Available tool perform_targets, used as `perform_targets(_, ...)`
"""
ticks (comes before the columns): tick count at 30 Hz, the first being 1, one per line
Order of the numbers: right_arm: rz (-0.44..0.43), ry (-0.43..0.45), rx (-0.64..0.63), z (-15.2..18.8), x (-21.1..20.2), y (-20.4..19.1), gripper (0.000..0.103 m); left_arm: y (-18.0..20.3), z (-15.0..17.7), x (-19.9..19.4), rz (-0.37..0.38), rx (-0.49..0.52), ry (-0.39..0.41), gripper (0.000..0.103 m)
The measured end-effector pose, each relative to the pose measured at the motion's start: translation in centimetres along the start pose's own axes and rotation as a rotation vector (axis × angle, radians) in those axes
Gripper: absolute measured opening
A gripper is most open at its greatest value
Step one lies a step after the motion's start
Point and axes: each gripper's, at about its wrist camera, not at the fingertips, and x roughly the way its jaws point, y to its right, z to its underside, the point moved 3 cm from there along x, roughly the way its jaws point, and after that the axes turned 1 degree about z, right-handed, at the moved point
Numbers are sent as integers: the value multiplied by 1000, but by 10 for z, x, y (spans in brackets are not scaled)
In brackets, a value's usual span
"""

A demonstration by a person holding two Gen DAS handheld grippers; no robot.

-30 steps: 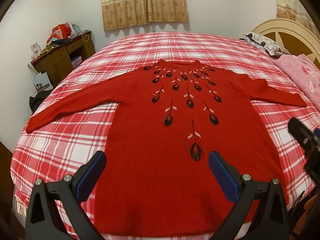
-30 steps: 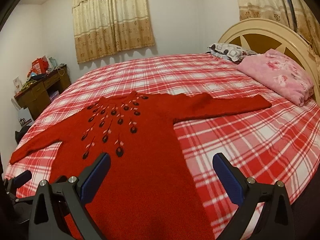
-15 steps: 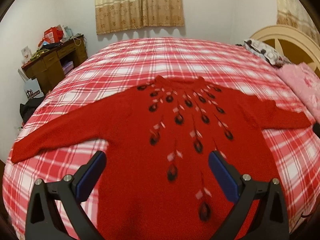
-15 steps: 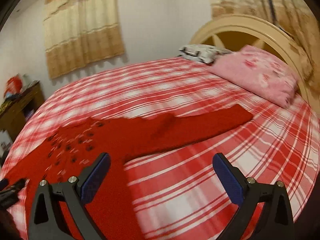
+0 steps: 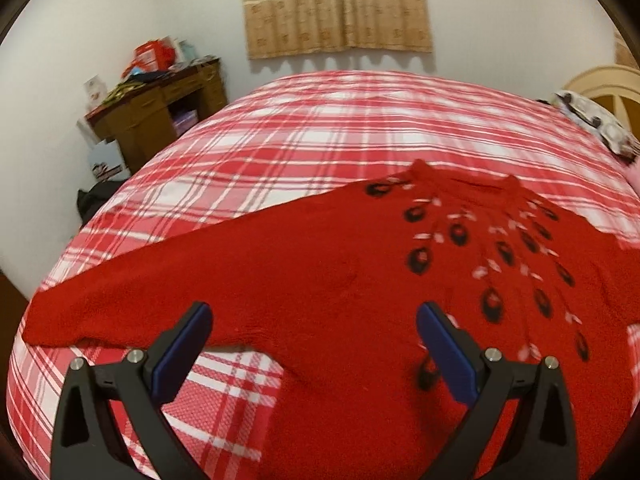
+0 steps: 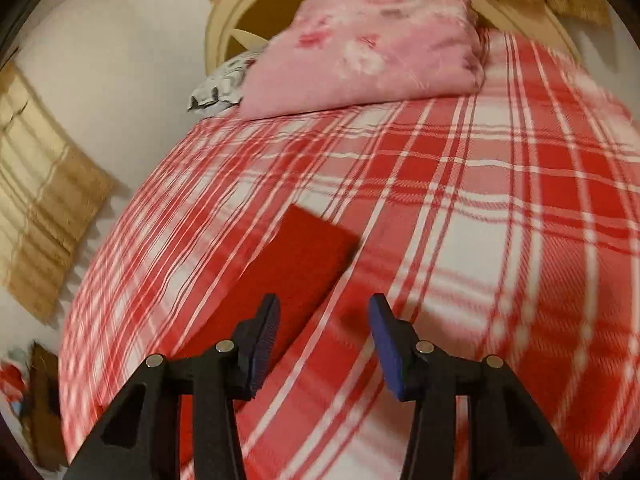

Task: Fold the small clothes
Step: 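Grasp the sweater sleeve cuff with the right tool and lift it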

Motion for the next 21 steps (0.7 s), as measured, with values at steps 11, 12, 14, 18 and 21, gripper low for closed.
perform_targets(11, 74, -62, -107, -12, 55, -22, 47, 0, 23, 35, 30, -68, -103, 103)
perform_targets(12, 94, -59, -127, -12, 57, -25, 41, 0, 24, 35, 34, -70, -107, 103)
perform_targets(14, 116, -54, -170, -11, 61, -30, 21, 2, 27, 40, 59, -67, -132, 103)
perform_targets(18, 115, -62, -223, -12, 65, -31, 6, -5, 26, 43, 107, -108, -140, 103)
perform_targets(21, 70, -47, -211, -14, 53, -33, 5, -3, 26, 43, 102, -102, -136, 103)
